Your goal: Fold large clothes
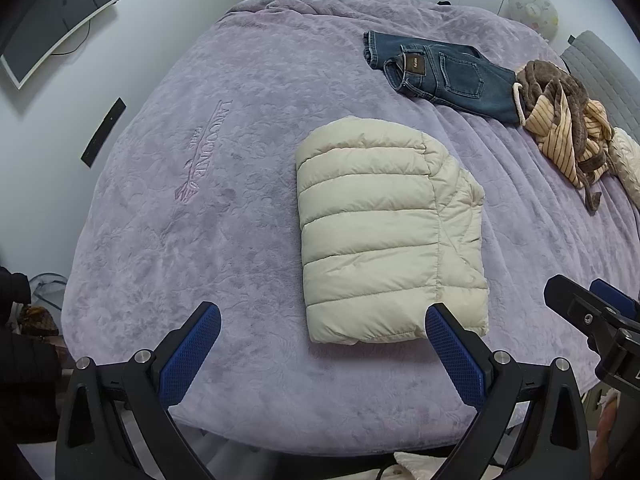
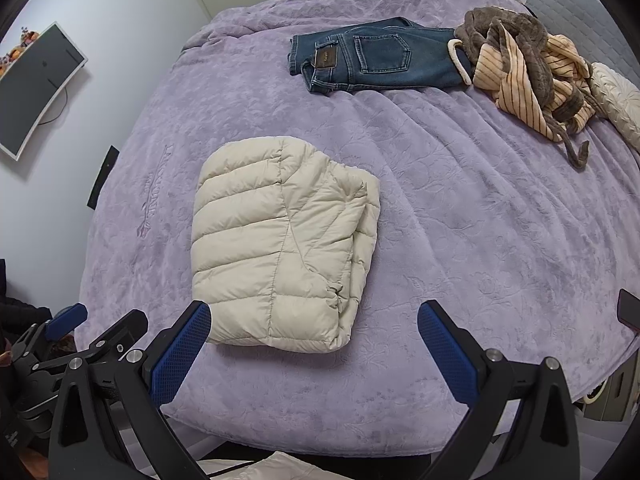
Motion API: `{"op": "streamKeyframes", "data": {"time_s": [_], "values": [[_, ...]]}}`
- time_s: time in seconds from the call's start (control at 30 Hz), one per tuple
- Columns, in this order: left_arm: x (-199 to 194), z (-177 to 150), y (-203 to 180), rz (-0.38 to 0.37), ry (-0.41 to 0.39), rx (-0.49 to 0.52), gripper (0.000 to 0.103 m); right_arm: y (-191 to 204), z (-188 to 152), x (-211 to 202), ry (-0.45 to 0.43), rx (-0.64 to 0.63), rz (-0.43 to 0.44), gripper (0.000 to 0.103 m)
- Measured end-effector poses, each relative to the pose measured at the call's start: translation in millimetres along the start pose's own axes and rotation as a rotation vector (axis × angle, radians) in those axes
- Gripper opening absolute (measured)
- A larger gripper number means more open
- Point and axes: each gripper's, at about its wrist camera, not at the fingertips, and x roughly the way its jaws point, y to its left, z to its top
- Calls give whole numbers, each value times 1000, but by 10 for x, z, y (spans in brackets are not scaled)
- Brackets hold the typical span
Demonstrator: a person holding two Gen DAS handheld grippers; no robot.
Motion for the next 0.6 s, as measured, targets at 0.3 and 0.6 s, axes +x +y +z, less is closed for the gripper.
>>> {"op": "streamKeyframes", "data": {"time_s": [0.3, 0.6], "values": [[26, 20, 16, 2, 5, -2, 102, 3, 4, 16, 1, 3, 0, 103], [58, 22, 25, 4, 10, -8, 102, 22, 20, 92, 16, 5, 5, 103]]}}
